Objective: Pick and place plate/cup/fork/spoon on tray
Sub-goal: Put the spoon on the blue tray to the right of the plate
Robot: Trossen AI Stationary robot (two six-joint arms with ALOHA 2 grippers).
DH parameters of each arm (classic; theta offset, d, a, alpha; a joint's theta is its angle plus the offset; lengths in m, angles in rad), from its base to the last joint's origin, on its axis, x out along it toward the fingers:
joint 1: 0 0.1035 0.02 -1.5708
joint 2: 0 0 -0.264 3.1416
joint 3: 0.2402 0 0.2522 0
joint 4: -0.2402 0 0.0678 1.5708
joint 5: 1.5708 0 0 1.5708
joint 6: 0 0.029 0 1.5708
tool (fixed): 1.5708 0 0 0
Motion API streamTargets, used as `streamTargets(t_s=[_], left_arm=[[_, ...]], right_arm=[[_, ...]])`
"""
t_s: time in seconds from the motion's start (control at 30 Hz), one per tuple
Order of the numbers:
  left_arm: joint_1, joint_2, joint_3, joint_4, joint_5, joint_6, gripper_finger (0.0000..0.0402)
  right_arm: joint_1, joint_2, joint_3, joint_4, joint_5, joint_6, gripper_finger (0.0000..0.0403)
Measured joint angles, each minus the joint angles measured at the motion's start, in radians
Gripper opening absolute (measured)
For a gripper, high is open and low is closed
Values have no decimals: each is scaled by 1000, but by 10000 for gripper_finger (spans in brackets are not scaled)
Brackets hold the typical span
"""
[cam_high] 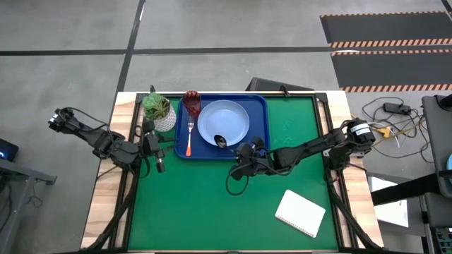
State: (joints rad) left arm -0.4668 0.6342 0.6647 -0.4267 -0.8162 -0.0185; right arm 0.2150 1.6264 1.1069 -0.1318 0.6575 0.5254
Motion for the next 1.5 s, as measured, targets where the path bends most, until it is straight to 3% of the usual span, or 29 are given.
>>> streamTargets(t_s=[0.37,0.53,0.8,1.03,1.5], left_arm=[[0,0,0,0,0,0,54],[0,0,0,0,0,0,54],[0,0,-1,0,0,0,54],[0,0,-1,0,0,0,54],[0,0,-1,0,0,0,54]], right_arm=[[-10,0,7,1,104,247,13],[-39,1,47,-7,102,248,13],[-156,1,104,-175,102,428,13],[-284,17,53,-281,120,663,13],[-379,129,-24,-282,74,791,13]])
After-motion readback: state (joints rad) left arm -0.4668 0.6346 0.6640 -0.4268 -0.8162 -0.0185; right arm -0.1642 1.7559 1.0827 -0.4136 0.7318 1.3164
